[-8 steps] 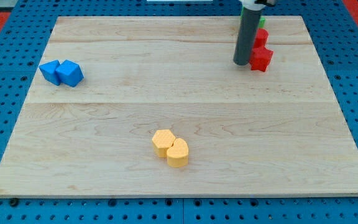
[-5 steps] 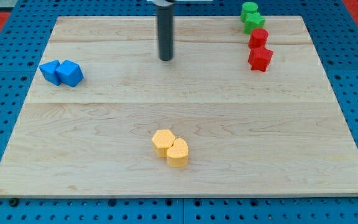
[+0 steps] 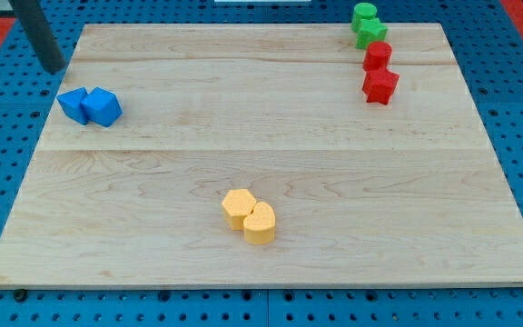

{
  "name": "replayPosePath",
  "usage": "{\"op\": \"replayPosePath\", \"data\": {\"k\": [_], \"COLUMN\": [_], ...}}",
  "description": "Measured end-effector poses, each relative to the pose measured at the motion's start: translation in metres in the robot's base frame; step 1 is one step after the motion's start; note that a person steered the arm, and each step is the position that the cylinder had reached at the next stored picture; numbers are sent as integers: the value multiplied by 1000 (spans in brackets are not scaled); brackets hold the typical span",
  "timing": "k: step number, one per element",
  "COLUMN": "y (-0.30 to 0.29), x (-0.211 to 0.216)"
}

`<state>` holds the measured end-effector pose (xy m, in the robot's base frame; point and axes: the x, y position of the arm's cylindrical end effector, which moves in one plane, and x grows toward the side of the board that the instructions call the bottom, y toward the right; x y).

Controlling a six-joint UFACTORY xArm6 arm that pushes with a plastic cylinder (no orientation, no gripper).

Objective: Slide the blue triangle along with the blue cube toward the center right

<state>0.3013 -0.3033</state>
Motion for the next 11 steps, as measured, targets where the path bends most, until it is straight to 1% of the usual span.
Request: {"op": "replayPosePath", "data": {"k": [1,2,3,6,10,11], "y": [0,-1,3,58,110,122], "x": [38,62,73,74,74,80]}}
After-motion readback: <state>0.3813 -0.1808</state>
